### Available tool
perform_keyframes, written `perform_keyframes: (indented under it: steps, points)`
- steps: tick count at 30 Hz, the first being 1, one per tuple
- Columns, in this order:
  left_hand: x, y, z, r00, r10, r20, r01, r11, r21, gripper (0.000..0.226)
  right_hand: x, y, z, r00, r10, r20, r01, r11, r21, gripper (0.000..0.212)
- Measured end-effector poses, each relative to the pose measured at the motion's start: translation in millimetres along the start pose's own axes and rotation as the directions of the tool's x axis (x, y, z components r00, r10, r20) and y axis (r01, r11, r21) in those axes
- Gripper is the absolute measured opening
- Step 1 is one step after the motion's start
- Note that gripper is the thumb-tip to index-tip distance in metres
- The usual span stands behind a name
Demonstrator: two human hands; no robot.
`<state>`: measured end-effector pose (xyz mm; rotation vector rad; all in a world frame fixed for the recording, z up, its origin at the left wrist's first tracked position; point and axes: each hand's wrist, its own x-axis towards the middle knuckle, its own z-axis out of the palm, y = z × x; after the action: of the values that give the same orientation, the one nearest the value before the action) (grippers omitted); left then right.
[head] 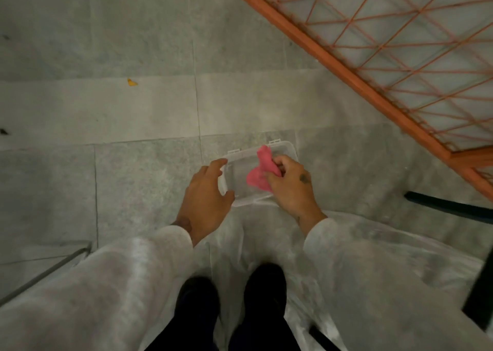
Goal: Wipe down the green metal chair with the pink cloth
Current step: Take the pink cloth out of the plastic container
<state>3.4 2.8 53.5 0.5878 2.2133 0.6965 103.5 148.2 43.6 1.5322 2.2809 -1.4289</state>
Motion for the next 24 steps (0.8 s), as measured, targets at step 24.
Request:
perform_keyframes:
  steps: [24]
  points:
    - [-197,344,-157,0.696,0.552,0.460,-0.439,0.833,-0.335,0.016,-298,-188,-332,0.965,-0.001,-0.261,0.102,0.923,0.372,0.028]
